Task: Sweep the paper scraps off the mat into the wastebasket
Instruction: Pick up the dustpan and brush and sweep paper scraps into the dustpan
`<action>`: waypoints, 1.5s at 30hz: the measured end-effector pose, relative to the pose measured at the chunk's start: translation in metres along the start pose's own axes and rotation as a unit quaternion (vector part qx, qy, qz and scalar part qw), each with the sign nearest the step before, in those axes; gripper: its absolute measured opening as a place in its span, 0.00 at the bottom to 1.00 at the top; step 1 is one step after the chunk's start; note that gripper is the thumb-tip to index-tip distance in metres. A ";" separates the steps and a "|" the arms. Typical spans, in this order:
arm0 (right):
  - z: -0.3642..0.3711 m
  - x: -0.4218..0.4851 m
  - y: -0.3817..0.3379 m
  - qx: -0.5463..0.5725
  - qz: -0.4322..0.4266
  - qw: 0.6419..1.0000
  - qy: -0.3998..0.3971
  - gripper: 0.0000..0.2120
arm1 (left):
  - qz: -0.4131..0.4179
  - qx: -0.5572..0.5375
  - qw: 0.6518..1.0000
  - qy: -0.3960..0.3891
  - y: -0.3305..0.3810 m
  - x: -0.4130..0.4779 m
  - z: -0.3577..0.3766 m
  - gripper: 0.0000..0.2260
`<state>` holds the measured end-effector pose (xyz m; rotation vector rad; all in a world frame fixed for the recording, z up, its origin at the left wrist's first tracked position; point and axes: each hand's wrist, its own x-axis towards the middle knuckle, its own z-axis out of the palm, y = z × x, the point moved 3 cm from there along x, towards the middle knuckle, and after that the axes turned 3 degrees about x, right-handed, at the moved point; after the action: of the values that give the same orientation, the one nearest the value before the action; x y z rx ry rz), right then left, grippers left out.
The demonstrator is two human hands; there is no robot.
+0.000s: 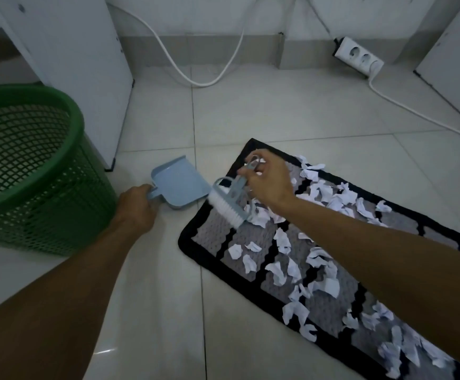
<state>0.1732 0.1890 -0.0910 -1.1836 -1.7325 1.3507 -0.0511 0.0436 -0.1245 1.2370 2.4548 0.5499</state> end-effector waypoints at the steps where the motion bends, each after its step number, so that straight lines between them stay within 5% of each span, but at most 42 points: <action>1: -0.009 0.005 -0.001 -0.013 -0.005 1.000 0.017 0.08 | 0.008 0.003 1.000 0.002 -0.001 0.001 -0.001 0.07; 9: -0.072 0.036 -0.028 0.010 -0.042 0.995 0.094 0.14 | 0.122 0.028 0.992 -0.012 0.007 0.004 0.007 0.09; 14: -0.096 0.061 -0.032 -0.091 -0.126 0.973 0.170 0.10 | 0.139 0.075 0.986 -0.055 0.020 0.003 0.023 0.17; 18: -0.080 0.064 -0.004 -0.238 -0.141 0.956 0.092 0.02 | 0.162 0.075 0.981 -0.076 0.034 -0.001 0.029 0.23; 25: -0.022 0.027 -0.007 -0.228 -0.188 0.954 -0.045 0.02 | 0.152 0.053 0.983 -0.086 0.035 0.004 0.043 0.12; 32: -0.040 0.033 -0.026 -0.198 -0.206 0.958 0.024 0.03 | 0.154 0.038 0.983 -0.088 0.037 0.005 0.044 0.10; 40: -0.011 0.009 -0.019 -0.201 -0.194 0.960 -0.034 0.02 | 0.160 0.048 0.983 -0.078 0.035 0.005 0.043 0.10; 45: -0.043 0.028 -0.025 -0.196 -0.194 0.961 0.041 0.03 | 0.186 0.056 0.979 -0.068 0.038 0.004 0.043 0.10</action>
<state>0.1930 0.2295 -0.0562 -1.0078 -2.0965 0.7388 -0.0074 0.0757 -0.1445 1.7378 2.1766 0.4066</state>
